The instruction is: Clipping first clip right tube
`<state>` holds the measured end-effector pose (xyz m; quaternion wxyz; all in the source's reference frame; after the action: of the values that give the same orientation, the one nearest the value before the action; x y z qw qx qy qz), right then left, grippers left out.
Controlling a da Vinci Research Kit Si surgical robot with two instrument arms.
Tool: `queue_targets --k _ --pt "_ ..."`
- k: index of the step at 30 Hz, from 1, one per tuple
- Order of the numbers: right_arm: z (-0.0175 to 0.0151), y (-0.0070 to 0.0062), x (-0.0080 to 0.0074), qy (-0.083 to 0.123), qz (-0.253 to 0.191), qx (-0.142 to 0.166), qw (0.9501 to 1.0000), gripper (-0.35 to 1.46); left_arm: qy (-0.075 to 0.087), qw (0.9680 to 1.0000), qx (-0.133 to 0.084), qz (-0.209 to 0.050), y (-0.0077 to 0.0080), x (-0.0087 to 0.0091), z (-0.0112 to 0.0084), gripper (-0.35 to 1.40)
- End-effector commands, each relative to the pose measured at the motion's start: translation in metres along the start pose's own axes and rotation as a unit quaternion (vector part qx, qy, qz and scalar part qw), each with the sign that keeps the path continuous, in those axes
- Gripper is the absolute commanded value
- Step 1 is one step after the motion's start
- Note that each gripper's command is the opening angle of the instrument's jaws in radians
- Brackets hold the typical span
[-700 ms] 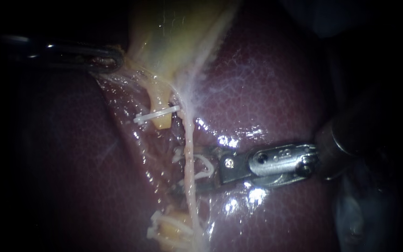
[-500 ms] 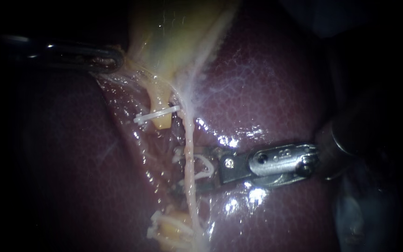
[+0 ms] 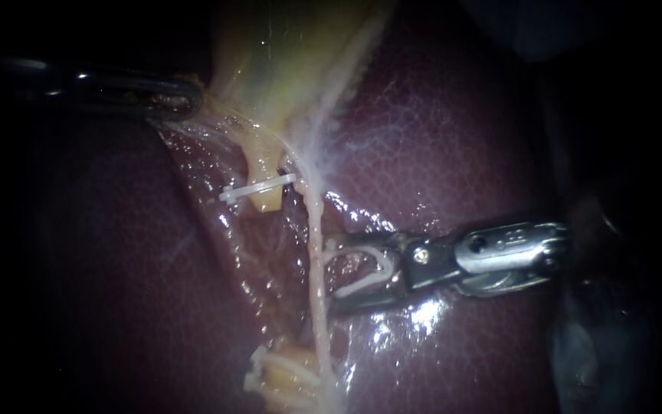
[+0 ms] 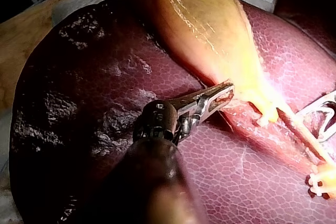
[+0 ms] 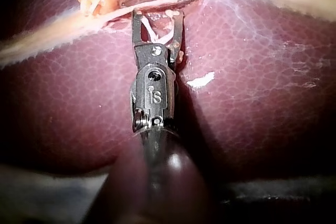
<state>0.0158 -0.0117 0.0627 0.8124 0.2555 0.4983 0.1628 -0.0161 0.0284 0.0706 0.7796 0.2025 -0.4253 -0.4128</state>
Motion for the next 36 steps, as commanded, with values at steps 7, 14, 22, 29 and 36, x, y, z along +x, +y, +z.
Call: queue_targets --k 7,14,22,29,36 --pt "-0.0013 -0.0002 0.0006 0.0 0.049 0.007 0.9988 0.49 0.0 1.0 0.0 0.0 0.0 0.0 0.0 -0.35" --pt "-0.0016 -0.0008 0.0006 0.009 0.178 0.04 0.9832 0.49 0.0 1.0 0.0 0.0 0.0 0.0 0.0 -0.35" --pt "-0.0011 -0.0009 -0.0003 0.02 0.248 0.065 0.9663 0.49 0.0 1.0 0.0 0.0 0.0 0.0 0.0 -0.35" --pt "0.0009 -0.0009 -0.0015 0.028 0.263 0.075 0.9614 0.49 0.0 1.0 0.0 0.0 0.0 0.0 0.0 -0.35" --pt "0.0039 -0.0012 -0.0024 0.051 0.279 0.102 0.9534 0.49 0.0 1.0 0.0 0.0 0.0 0.0 0.0 -0.35"
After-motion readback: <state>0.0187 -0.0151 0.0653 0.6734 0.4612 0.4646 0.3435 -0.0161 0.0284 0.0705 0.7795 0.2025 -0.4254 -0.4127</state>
